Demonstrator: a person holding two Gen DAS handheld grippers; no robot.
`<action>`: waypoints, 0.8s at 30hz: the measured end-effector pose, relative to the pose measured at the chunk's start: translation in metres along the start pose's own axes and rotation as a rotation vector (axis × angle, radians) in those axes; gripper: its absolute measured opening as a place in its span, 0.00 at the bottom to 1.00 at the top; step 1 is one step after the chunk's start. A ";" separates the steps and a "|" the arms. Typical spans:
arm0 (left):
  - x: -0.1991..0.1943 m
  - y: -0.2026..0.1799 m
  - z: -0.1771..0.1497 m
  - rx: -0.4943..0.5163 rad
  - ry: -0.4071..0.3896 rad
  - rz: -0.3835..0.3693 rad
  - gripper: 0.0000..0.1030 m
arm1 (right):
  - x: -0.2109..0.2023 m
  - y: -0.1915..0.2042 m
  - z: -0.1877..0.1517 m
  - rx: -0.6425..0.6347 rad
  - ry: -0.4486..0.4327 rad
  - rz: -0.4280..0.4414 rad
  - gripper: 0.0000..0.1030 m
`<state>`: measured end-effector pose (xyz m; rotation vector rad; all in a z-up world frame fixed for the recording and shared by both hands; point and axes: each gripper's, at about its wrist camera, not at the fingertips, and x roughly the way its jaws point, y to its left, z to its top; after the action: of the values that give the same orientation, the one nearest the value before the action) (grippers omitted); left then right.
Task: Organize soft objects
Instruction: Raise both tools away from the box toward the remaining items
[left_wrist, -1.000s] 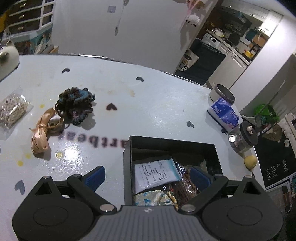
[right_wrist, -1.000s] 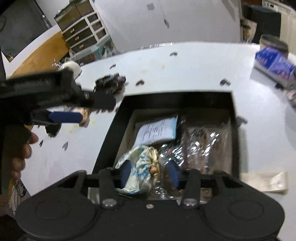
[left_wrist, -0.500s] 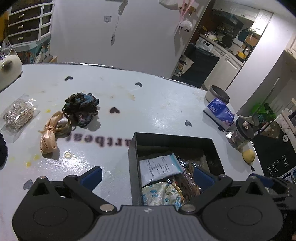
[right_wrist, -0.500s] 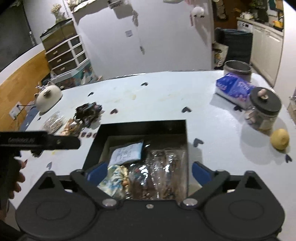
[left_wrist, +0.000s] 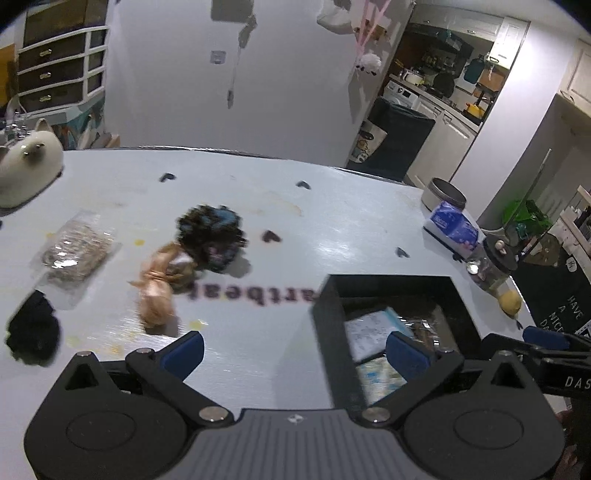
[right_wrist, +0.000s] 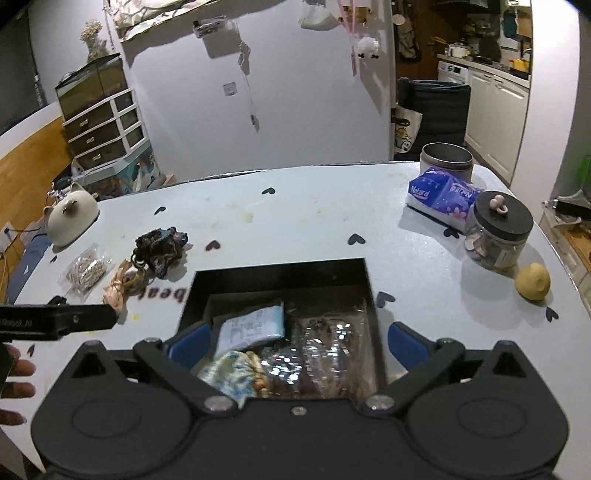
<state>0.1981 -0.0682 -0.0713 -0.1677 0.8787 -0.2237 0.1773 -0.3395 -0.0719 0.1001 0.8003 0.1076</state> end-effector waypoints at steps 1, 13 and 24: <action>-0.002 0.007 0.001 0.001 -0.001 0.004 1.00 | 0.001 0.006 0.000 0.003 -0.001 -0.004 1.00; -0.022 0.101 0.001 0.027 -0.004 0.051 1.00 | 0.023 0.096 -0.004 0.035 -0.005 -0.016 1.00; -0.018 0.170 -0.006 0.059 0.029 0.061 1.00 | 0.043 0.163 -0.005 0.037 -0.013 -0.022 1.00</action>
<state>0.2037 0.0995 -0.1020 -0.0831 0.9035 -0.1947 0.1935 -0.1724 -0.0847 0.1273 0.7904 0.0717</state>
